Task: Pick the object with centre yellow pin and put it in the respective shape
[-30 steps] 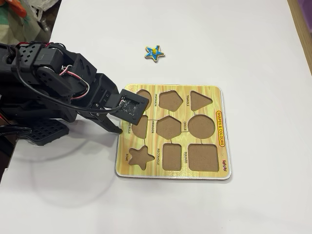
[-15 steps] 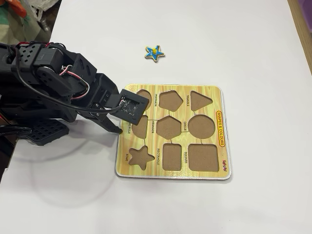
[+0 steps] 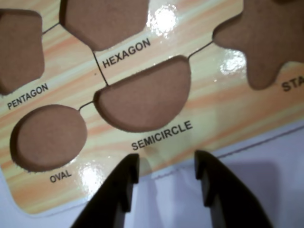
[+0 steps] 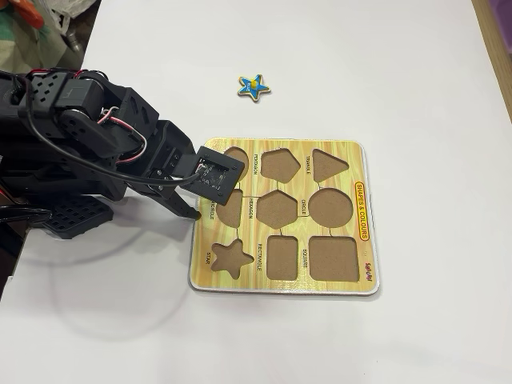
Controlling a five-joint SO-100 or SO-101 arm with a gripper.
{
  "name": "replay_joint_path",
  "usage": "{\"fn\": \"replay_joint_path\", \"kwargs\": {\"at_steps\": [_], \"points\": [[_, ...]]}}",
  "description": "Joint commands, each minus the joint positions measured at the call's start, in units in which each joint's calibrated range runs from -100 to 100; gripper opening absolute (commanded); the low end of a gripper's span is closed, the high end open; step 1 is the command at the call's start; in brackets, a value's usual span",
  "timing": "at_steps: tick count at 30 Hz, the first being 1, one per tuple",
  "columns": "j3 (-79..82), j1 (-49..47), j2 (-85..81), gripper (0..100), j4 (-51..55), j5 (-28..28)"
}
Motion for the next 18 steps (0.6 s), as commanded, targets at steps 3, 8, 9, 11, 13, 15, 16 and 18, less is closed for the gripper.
{"fn": "replay_joint_path", "kwargs": {"at_steps": [3, 8, 9, 11, 13, 15, 16, 18], "points": [[0.4, 0.4, 0.9, 14, 1.2, 0.2], [0.4, 0.6, 0.9, 14, 1.2, 0.2], [0.4, 0.6, 0.9, 14, 1.2, 0.2], [0.4, 0.8, 1.8, 14, 0.6, 0.0], [0.4, 0.6, 1.9, 14, 0.5, 0.0], [-0.4, 0.5, 2.3, 14, 0.6, 0.0], [-2.0, 0.4, 3.6, 14, 0.8, 0.0], [-5.2, 0.4, 7.7, 14, 0.7, 0.0]]}}
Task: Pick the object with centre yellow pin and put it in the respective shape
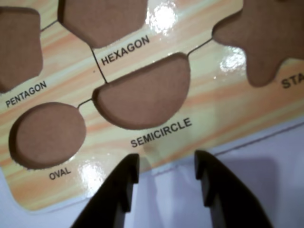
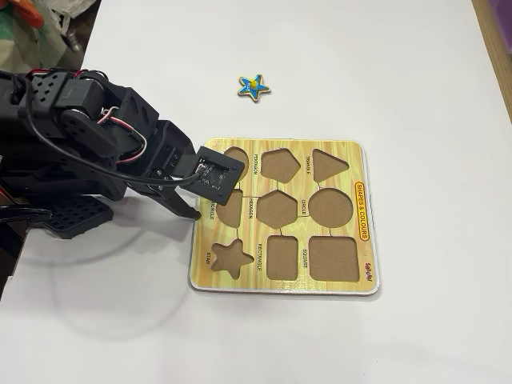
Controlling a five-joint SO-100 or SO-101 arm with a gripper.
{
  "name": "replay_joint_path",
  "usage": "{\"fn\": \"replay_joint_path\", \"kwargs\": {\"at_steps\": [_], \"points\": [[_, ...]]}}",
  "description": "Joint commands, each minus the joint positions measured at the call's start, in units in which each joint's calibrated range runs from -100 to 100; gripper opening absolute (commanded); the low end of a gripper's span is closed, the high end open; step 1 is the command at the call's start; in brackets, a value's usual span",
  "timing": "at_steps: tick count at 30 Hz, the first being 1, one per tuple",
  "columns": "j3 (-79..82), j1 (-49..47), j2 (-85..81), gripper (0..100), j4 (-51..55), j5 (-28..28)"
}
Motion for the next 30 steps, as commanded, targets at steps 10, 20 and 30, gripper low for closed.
{"fn": "replay_joint_path", "kwargs": {"at_steps": [10, 20, 30], "points": [[-30.1, 0.0, 39.1, 14, 1.4, 0.0], [-47.9, -9.7, 56.2, 15, 1.4, -0.5], [-56.4, -28.6, 63.8, 15, 0.6, -9.3]]}}
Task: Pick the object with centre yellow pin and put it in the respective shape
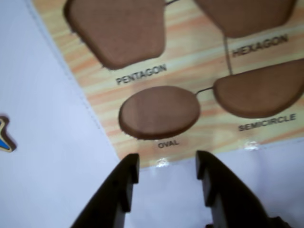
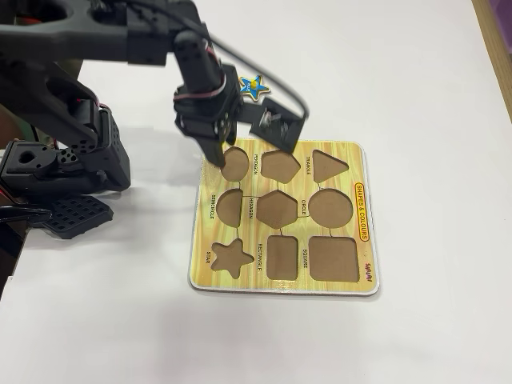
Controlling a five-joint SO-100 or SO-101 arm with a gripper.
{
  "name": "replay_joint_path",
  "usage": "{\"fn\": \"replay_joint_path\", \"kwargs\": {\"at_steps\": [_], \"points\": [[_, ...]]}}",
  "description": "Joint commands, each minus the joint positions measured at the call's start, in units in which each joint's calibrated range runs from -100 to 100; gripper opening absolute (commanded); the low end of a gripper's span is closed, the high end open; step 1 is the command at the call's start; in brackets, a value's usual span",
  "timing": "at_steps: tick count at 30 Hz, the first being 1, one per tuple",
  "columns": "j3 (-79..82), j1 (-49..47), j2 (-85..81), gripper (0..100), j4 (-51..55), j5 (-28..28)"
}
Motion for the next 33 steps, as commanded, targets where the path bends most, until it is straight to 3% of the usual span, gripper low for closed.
{"fn": "replay_joint_path", "kwargs": {"at_steps": [1, 16, 22, 33], "points": [[-7.1, -6.9, 2.2, 15, -0.8, -2.2], [-28.2, -23.7, 17.9, 15, 0.0, -2.8], [-33.5, -29.6, 22.5, 14, -0.1, -5.9], [-44.2, -32.7, 32.8, 14, -1.0, -6.1]]}}
